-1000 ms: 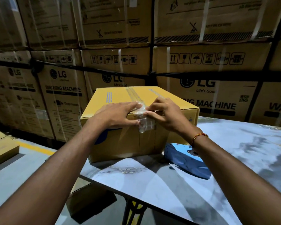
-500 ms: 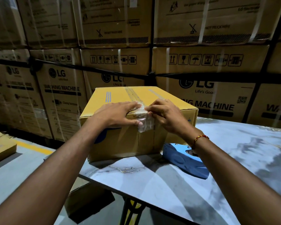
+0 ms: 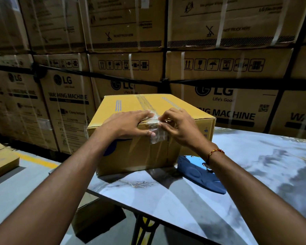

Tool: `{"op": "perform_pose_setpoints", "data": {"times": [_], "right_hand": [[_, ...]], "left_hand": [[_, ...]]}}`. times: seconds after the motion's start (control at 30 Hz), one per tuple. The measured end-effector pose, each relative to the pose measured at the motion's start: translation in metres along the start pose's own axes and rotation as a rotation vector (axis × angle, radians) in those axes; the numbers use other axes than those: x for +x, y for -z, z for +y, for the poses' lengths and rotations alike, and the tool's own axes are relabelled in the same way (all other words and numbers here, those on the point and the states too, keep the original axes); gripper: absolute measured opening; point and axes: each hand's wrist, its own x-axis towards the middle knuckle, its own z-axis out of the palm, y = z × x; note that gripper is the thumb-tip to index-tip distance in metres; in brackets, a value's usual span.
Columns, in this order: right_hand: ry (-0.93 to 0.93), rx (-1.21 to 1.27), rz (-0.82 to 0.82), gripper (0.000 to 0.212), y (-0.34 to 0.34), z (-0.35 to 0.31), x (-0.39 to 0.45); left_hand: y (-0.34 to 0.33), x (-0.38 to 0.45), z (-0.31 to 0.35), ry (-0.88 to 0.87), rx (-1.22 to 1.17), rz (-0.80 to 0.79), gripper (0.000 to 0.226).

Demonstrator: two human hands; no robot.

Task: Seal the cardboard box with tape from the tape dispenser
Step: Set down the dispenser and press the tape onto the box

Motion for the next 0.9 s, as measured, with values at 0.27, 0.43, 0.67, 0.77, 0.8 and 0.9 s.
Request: {"op": "perform_pose_setpoints", "data": {"times": [0.27,0.43,0.67,0.77,0.8,0.9], "right_hand": [[0.033,-0.068,-0.041,0.022,-0.0017,0.0033,-0.0034],[0.023,-0.078,-0.103,0.030,0.0017,0.0051,-0.0036],[-0.002,-0.043,-0.047,0.022,-0.0015,0.0005,-0.0039],[0.004,-0.062,-0.055,0.022,-0.0009,0.0008,-0.0043],[0.008,-0.063,-0.069,0.024,0.0003,0.0015,-0.0043],[0.013,-0.055,-0.114,0.030,0.0041,0.0052,-0.0038]], "left_hand": [[0.0005,-0.0007,0.0007,0.003,-0.007,0.003,0.086],[0.0016,-0.0022,0.0031,0.009,-0.015,0.010,0.084],[0.0016,-0.0029,0.0025,0.015,-0.006,0.010,0.084],[0.0005,-0.0016,0.0019,0.014,-0.008,0.002,0.086],[0.0004,-0.0013,0.0015,0.013,-0.008,-0.001,0.087],[0.0009,-0.0011,0.0008,0.016,-0.005,0.001,0.087]]}}
